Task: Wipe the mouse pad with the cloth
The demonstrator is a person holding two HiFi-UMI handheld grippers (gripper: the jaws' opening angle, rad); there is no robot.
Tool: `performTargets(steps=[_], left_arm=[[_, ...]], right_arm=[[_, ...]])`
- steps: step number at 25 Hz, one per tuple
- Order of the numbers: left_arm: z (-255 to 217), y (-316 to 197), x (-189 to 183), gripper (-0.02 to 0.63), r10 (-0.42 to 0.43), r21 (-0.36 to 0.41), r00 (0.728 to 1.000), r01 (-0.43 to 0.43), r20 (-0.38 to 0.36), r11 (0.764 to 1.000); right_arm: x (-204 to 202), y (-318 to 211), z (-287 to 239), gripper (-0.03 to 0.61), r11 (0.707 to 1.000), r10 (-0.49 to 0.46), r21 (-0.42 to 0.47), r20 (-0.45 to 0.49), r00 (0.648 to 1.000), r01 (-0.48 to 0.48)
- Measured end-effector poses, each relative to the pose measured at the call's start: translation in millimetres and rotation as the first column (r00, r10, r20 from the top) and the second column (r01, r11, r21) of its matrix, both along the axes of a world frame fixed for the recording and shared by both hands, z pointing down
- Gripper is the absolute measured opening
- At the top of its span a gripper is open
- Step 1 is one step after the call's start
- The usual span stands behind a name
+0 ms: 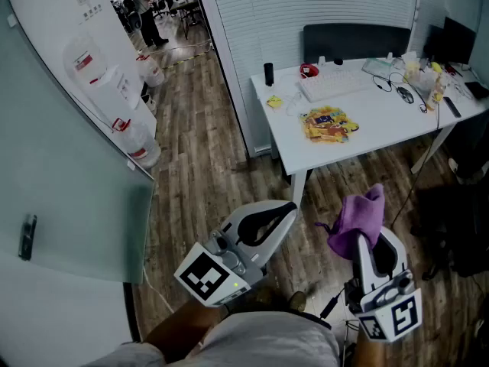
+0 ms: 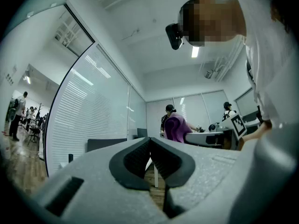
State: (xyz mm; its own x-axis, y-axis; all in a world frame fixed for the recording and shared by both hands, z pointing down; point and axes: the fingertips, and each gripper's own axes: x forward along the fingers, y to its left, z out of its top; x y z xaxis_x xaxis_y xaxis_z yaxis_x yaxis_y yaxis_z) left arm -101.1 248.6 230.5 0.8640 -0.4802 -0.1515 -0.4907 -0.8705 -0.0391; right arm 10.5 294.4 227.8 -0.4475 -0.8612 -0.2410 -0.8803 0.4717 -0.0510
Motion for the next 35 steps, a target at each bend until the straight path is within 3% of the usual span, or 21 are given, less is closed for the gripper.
performTargets(steps=[12, 35], left_arm=[[1.9, -7.8, 9.9, 0.015, -0.008, -0.004, 1.0, 0.008, 0.003, 1.0], [-2.3, -12.4, 83.1, 0.015, -0.088, 0.031, 0.996, 0.087, 0.022, 0.996]], right_arm=[[10.7, -5.2, -1.3, 0.064, 1.0, -0.015, 0.014, 0.033, 0.999, 0.015], [94.2, -7.6, 4.1, 0.064, 0.998, -0.047, 0.03, -0.007, 0.999, 0.048]])
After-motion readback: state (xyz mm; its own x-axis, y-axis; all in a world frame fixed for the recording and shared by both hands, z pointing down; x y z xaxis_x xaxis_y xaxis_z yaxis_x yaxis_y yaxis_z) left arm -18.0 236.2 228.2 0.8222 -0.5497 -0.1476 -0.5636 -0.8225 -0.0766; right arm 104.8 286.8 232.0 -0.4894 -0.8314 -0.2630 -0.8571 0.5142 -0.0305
